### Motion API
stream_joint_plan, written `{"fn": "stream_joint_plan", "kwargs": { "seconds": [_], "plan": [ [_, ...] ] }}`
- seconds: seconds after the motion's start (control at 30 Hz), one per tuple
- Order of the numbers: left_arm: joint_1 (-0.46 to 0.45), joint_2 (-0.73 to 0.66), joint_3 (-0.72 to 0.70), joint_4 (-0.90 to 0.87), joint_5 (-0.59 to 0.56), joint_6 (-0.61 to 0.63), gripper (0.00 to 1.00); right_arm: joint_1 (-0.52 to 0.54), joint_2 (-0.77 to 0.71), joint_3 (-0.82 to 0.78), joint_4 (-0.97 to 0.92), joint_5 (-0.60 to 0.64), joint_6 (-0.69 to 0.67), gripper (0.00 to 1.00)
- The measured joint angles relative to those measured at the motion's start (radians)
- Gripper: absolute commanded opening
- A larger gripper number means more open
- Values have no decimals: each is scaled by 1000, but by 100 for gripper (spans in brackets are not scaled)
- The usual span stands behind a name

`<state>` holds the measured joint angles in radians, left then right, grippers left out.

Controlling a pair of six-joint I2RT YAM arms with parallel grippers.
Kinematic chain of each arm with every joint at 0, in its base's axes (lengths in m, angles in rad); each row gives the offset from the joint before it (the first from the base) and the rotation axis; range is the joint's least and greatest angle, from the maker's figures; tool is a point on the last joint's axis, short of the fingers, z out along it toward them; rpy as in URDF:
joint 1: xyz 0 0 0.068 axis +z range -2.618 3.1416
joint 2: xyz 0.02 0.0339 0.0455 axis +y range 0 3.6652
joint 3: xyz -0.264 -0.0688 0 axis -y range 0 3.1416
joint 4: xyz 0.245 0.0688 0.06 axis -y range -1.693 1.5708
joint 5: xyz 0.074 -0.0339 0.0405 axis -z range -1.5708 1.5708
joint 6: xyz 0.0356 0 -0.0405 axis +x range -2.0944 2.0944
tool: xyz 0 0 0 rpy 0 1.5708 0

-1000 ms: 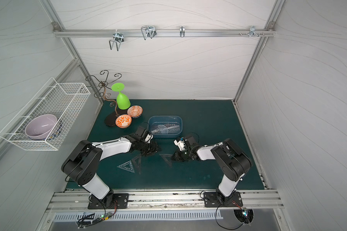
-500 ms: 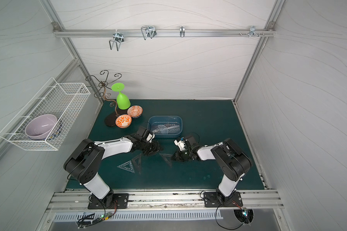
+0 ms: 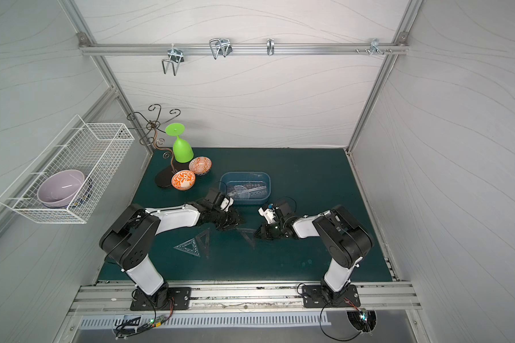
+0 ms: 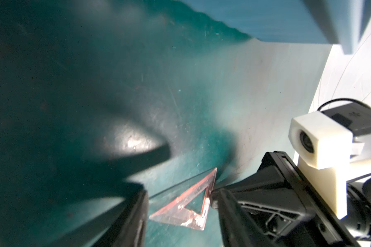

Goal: Put the scattered rulers into the storage box
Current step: Pick up the ruler from the center of the board.

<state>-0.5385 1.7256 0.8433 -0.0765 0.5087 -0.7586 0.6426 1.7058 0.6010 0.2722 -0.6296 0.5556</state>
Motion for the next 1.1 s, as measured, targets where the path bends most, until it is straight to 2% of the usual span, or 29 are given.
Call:
{"fn": "stream_joint_plan", "kwargs": {
  "seconds": [0.17, 0.4, 1.1],
  "plan": [
    [0, 11, 0, 6, -2, -3, 38, -3, 6, 0, 8, -4, -3, 9],
    [0, 16, -4, 13, -2, -5, 36, -3, 9, 0, 11, -8, -4, 8],
    [6, -19, -13, -38, 0, 9, 50, -10, 10, -32, 65, -24, -4, 8]
  ]
}}
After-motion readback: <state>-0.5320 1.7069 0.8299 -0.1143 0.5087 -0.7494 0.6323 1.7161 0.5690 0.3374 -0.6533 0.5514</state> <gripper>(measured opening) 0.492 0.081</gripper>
